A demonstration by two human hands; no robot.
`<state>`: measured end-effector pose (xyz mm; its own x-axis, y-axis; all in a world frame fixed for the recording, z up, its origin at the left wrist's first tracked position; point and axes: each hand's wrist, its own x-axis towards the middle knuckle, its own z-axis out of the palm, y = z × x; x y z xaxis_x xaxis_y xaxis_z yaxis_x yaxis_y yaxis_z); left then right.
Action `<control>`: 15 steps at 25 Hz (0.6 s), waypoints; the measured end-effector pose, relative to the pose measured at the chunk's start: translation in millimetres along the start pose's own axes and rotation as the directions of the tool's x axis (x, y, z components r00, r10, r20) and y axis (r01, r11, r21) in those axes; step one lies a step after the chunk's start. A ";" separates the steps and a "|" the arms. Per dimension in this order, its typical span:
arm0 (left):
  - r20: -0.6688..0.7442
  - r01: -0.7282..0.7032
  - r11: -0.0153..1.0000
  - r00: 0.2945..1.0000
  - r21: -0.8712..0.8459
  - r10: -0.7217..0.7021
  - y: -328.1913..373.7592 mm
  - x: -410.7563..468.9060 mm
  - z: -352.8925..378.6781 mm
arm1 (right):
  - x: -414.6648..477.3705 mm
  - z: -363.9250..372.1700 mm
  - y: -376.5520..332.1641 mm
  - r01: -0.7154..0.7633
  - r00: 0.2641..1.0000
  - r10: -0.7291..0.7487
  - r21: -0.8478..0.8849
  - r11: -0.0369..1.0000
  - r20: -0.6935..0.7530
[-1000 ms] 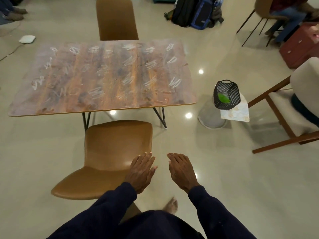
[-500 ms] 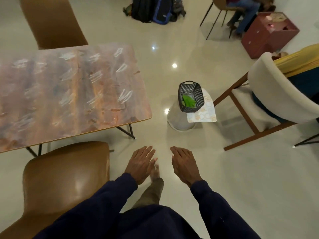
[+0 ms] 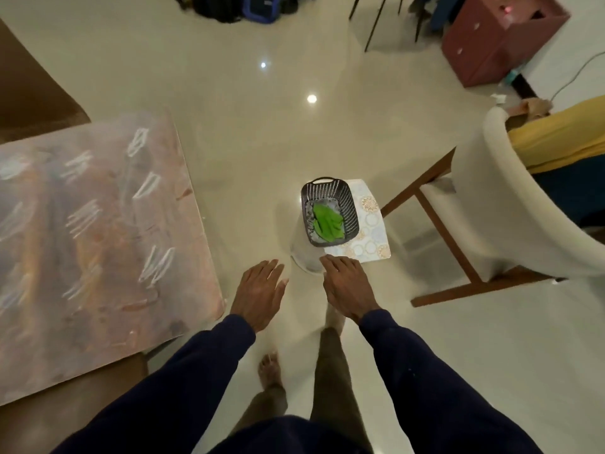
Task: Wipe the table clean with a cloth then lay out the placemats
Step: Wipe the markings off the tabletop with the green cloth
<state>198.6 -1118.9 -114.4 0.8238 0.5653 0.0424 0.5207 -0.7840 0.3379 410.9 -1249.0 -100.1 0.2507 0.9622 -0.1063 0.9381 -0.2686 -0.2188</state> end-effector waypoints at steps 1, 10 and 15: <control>-0.031 0.015 1.000 0.999 0.027 -0.015 -0.5 21.8 10.6 | 23.0 6.1 19.8 0.017 1.000 -0.016 -0.020 1.000 0.021; -0.048 0.203 0.978 0.978 0.041 -0.201 -24.9 204.7 123.2 | 223.0 95.1 172.6 0.223 0.954 -0.217 -0.002 0.975 0.205; -0.061 0.282 0.959 0.958 0.026 -0.280 -47.8 256.0 189.9 | 286.2 184.0 218.6 0.315 0.912 -0.307 0.017 0.949 0.271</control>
<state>427.2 -985.5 -298.3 0.6295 0.7770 0.0032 0.7377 -0.5990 0.3116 643.7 -1040.6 -356.8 -0.1244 0.9481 -0.2925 0.9651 0.0472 -0.2576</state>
